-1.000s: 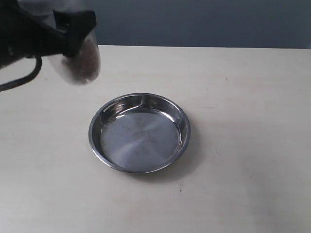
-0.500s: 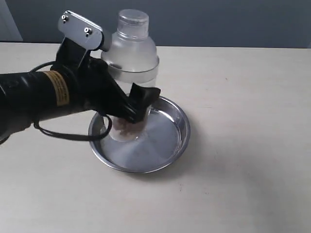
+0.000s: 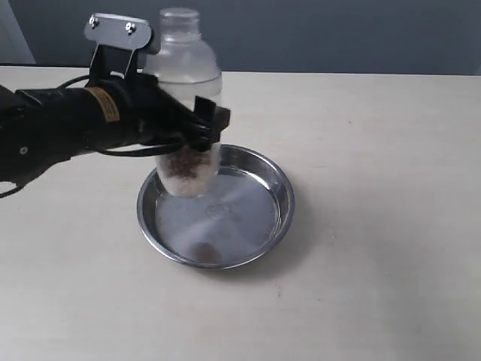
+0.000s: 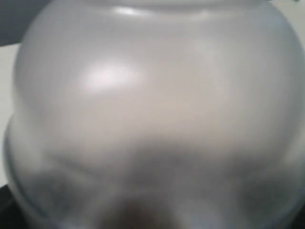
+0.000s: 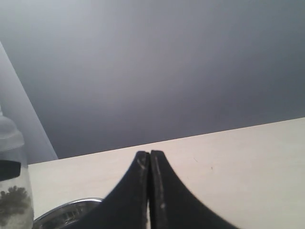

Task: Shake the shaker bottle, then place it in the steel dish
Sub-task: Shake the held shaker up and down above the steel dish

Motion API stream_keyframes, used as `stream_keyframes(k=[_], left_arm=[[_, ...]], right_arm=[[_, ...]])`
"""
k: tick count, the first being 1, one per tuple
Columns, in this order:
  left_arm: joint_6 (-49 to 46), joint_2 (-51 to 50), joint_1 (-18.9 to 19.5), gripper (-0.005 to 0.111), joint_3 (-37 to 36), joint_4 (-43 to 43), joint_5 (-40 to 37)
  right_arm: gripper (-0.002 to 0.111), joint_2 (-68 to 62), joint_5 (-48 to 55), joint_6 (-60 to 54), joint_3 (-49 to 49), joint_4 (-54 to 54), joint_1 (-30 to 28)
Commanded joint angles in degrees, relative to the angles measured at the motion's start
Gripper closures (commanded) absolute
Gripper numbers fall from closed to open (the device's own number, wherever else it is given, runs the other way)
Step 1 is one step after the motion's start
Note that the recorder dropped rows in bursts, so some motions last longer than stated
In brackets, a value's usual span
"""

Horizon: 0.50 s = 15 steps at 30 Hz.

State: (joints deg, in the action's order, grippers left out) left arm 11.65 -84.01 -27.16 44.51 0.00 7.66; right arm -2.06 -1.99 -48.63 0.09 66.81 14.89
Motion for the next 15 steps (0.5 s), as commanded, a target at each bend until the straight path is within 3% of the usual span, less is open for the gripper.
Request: stream_keyframes(k=[1,4,8,11,13,15], left_arm=[[-1.2,4.6,-2.5,0.106,2.6,1.9,3.7],[-0.6,-3.6,-2.6,0.106,-0.2,2.3,-0.1],[-0.6,6.1,-3.8,0.106,5.7,-1.2,5.5],[1.3,-2.1,-3.9,0.106,1.4,3.7,4.6],[0.9,4.8,-5.8,0.106,5.7,-0.7,6.5],[0.7,2.6,-7.9,0.106,2.8,-1.6,6.6]], right_arm=[[0.109,0.2,0.0,-0.2,-0.1,-0.1,-0.1],[0.109,0.2,0.0,-0.2,-0.1,-0.1,-0.1],[0.109,0.2,0.0,-0.2,-0.1,-0.1,-0.1],[0.109,0.2,-0.1,-0.2,-0.1,-0.1,-0.1],[0.109,0.2,-0.1,-0.2,-0.1,-0.1,-0.1],[0.109,0.2,0.0,-0.2,-0.1,-0.1,-0.1]])
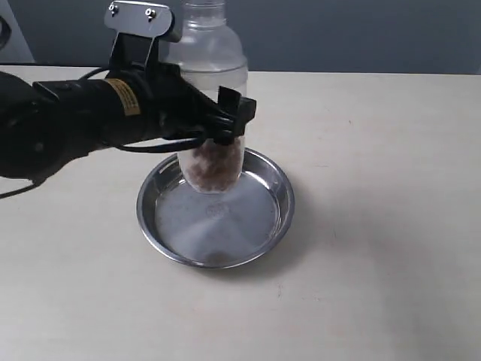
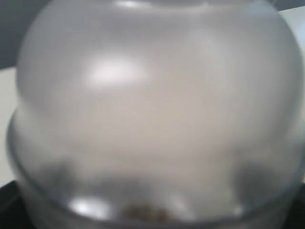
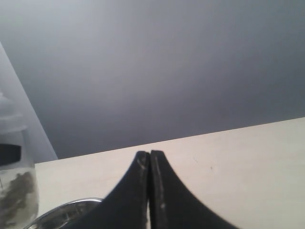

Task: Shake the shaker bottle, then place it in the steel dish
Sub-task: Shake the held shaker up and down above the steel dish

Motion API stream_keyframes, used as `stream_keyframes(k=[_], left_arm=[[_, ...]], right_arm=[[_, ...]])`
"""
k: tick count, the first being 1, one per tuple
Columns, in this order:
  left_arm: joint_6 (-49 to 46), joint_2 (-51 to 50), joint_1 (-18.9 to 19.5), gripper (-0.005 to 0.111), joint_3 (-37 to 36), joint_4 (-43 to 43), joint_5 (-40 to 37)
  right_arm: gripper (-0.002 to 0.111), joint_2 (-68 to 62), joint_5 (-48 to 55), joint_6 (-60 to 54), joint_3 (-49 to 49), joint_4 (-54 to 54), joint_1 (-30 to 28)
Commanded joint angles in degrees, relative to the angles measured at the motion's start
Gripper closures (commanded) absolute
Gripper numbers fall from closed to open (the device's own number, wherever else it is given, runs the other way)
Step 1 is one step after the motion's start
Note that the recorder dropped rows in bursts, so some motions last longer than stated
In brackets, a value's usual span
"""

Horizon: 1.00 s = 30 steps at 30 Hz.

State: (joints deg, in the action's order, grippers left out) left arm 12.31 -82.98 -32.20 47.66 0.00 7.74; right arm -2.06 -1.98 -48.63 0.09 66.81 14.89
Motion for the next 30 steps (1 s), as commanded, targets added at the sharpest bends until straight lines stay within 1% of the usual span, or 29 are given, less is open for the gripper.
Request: stream_keyframes(k=[1,2,3,5,6,7,9,10,11,13,14,15,16,18,19,20,21,23,25,26,27,29,30], left_arm=[[-0.1,-5.6,-2.6,0.106,-4.3,0.0,5.6],[0.4,-7.5,-2.6,0.106,-4.3,1.7,5.6],[0.6,-4.2,-3.1,0.106,-1.7,0.0,8.0],[-1.3,4.5,-4.0,0.106,4.3,-4.7,8.9],[-2.0,5.0,-4.0,0.106,4.5,-3.8,8.1],[-2.1,1.3,-4.0,0.106,0.7,-0.6,6.3],[-2.1,-6.1,-4.0,0.106,-3.7,1.9,8.1],[-1.9,-7.2,-4.0,0.106,-3.9,3.9,9.4],[-1.9,-6.3,-4.4,0.106,-2.9,4.1,11.3],[-2.2,0.3,-5.2,0.106,0.5,2.2,14.6],[-3.9,3.4,-5.7,0.106,2.4,0.0,14.6],[-5.9,5.0,-5.7,0.106,3.2,0.4,13.8],[-7.1,5.0,-5.7,0.106,2.9,1.6,12.5],[-10.4,1.0,-4.7,0.106,-0.3,5.8,7.6],[-11.0,-1.1,-4.1,0.106,-2.0,8.3,7.1],[-10.8,-2.8,-3.8,0.106,-2.5,10.3,7.9],[-10.8,-2.3,-3.8,0.106,-1.9,10.9,9.6],[-11.0,3.3,-4.8,0.106,1.2,8.8,12.2],[-11.4,7.6,-5.6,0.106,3.6,4.3,11.2],[-11.3,7.7,-5.6,0.106,2.9,4.4,9.1],[-11.3,5.6,-5.6,0.106,0.4,5.8,7.1],[-11.3,-1.3,-4.9,0.106,-6.3,9.0,7.9],[-10.8,-4.4,-4.8,0.106,-7.9,10.9,9.5]], right_arm=[[0.109,0.2,0.1,-0.2,-0.1,-0.1,-0.1],[0.109,0.2,-0.4,-0.2,-0.1,-0.1,-0.1],[0.109,0.2,-0.1,-0.2,-0.1,-0.1,-0.1],[0.109,0.2,-0.1,-0.2,-0.1,-0.1,-0.1],[0.109,0.2,-0.2,-0.2,-0.1,-0.1,-0.1],[0.109,0.2,0.3,-0.2,-0.1,-0.1,-0.1],[0.109,0.2,-0.1,-0.2,-0.1,-0.1,-0.1],[0.109,0.2,-0.4,-0.2,-0.1,-0.1,-0.1],[0.109,0.2,-0.3,-0.2,-0.1,-0.1,-0.1],[0.109,0.2,-0.3,-0.2,-0.1,-0.1,-0.1],[0.109,0.2,-0.3,-0.2,-0.1,-0.1,-0.1],[0.109,0.2,-0.3,-0.2,-0.1,-0.1,-0.1],[0.109,0.2,-0.3,-0.2,-0.1,-0.1,-0.1],[0.109,0.2,-0.1,-0.2,-0.1,-0.1,-0.1],[0.109,0.2,-0.1,-0.2,-0.1,-0.1,-0.1],[0.109,0.2,-0.1,-0.2,-0.1,-0.1,-0.1],[0.109,0.2,-0.1,-0.2,-0.1,-0.1,-0.1],[0.109,0.2,-0.1,-0.2,-0.1,-0.1,-0.1],[0.109,0.2,-0.1,-0.2,-0.1,-0.1,-0.1],[0.109,0.2,-0.1,-0.2,-0.1,-0.1,-0.1],[0.109,0.2,0.0,-0.2,-0.1,-0.1,-0.1],[0.109,0.2,-0.1,-0.2,-0.1,-0.1,-0.1],[0.109,0.2,-0.1,-0.2,-0.1,-0.1,-0.1]])
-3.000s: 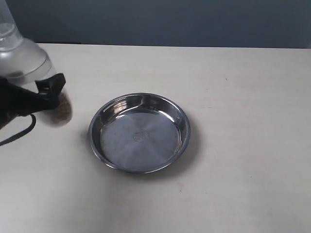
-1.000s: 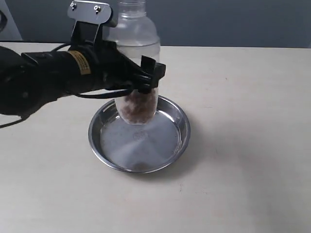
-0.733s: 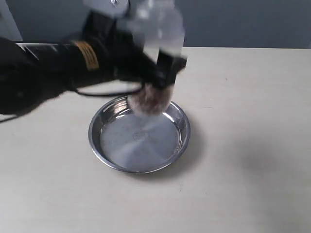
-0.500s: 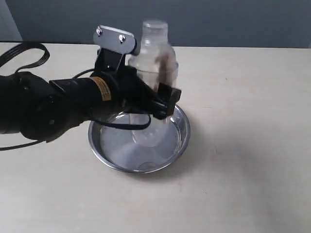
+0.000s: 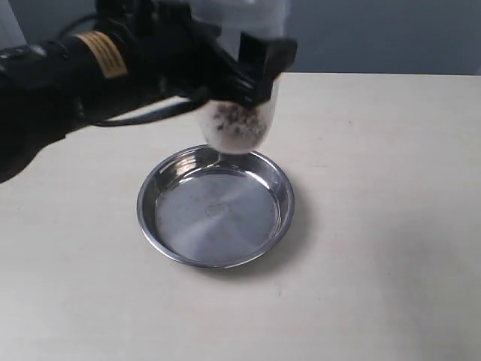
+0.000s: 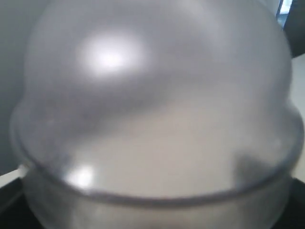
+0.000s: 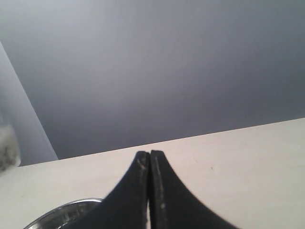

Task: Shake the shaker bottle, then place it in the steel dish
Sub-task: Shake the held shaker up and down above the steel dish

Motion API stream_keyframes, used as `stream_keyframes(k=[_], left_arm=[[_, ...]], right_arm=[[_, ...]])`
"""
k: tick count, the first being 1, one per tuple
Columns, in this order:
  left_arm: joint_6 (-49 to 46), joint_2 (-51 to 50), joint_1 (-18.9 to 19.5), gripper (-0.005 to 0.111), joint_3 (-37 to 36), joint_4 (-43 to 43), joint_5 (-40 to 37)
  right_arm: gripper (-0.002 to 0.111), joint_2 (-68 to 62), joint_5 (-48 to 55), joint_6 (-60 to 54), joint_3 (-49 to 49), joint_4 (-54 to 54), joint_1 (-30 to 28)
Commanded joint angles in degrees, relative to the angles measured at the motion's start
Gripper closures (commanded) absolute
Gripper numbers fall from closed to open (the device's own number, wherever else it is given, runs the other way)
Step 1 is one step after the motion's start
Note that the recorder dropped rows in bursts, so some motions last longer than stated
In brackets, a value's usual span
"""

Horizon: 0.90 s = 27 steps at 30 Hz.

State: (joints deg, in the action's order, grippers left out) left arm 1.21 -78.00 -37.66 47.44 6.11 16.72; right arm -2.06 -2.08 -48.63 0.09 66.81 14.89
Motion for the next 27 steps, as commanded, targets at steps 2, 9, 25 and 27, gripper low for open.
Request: stream_keyframes(k=[2,9,25,27], left_arm=[[0.4,-8.7,0.4,0.106,-6.9,5.7,3.9],[-2.7,-4.2,-0.5,0.106,-6.2,4.2,3.0],[-7.4,1.0,0.0,0.106,-5.8,6.9,10.0],[-7.8,5.0,-0.6,0.106,-3.1,3.9,8.4]], right_arm=[[0.109,0.2,0.1,-0.2,-0.1,-0.1,-0.1],[0.109,0.2,0.0,-0.2,-0.1,-0.1,-0.1],[0.109,0.2,0.0,-0.2,-0.1,-0.1,-0.1],[0.109,0.2,-0.1,-0.2,-0.1,-0.1,-0.1]])
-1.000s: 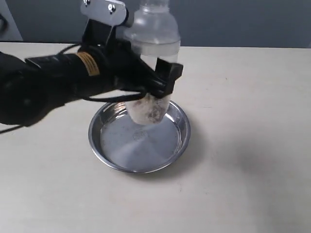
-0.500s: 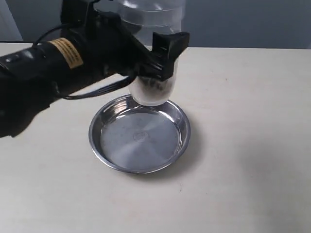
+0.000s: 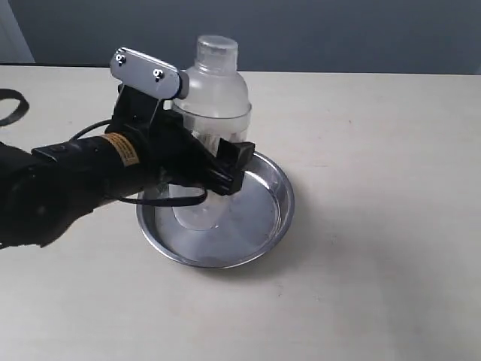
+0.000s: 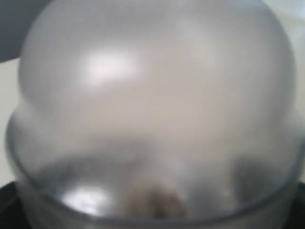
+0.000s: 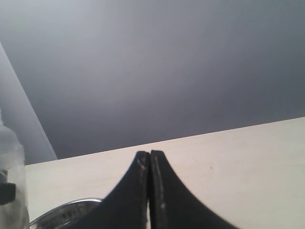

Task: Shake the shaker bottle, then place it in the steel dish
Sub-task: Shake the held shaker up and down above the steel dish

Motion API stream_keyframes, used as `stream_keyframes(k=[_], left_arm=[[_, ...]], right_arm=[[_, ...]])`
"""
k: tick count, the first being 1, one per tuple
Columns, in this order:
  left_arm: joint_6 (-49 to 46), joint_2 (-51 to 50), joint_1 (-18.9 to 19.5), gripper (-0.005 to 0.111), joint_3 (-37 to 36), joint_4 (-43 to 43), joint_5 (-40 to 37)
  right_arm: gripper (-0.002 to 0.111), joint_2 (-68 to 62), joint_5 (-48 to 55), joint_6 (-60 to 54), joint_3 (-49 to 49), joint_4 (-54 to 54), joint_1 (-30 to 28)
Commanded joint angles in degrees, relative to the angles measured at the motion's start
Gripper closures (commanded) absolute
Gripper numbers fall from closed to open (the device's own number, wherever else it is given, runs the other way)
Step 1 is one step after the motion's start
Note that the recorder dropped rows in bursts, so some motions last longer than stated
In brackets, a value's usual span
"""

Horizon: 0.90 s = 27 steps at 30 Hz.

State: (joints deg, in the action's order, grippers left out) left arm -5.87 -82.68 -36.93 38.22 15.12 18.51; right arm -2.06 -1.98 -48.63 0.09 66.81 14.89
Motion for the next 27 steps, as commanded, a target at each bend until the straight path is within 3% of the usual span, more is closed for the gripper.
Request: stream_keyframes(k=[1,3,5,8,11,13,16,19,21,24,27], left_arm=[[-0.7,9.2,-1.3,0.106,5.2,-4.3,5.5],[-1.5,3.5,-0.5,0.106,0.3,-0.2,2.5],[-1.8,-0.8,0.0,0.106,-2.1,3.0,4.2],[-1.7,6.3,-1.3,0.106,2.8,-0.1,9.4],[-2.2,11.2,-1.9,0.106,7.5,-4.3,3.9],[-2.6,6.8,-1.6,0.106,3.5,-1.3,-0.6],[-0.4,-1.0,-1.7,0.106,-1.7,3.7,2.2],[0.1,6.2,-3.5,0.106,3.0,-1.8,6.5],[-1.0,10.6,-3.7,0.106,5.7,-5.4,4.7],[-1.2,5.1,-2.7,0.106,0.1,-0.5,1.7],[-0.3,-1.3,-2.6,0.106,-4.0,4.2,8.7]], right_arm=[[0.109,0.2,0.0,-0.2,-0.1,-0.1,-0.1],[0.109,0.2,0.1,-0.2,-0.1,-0.1,-0.1],[0.109,0.2,-0.4,-0.2,-0.1,-0.1,-0.1],[0.109,0.2,-0.2,-0.2,-0.1,-0.1,-0.1],[0.109,0.2,-0.2,-0.2,-0.1,-0.1,-0.1],[0.109,0.2,0.0,-0.2,-0.1,-0.1,-0.1],[0.109,0.2,0.0,-0.2,-0.1,-0.1,-0.1],[0.109,0.2,-0.2,-0.2,-0.1,-0.1,-0.1],[0.109,0.2,-0.2,-0.2,-0.1,-0.1,-0.1],[0.109,0.2,0.0,-0.2,-0.1,-0.1,-0.1],[0.109,0.2,0.0,-0.2,-0.1,-0.1,-0.1]])
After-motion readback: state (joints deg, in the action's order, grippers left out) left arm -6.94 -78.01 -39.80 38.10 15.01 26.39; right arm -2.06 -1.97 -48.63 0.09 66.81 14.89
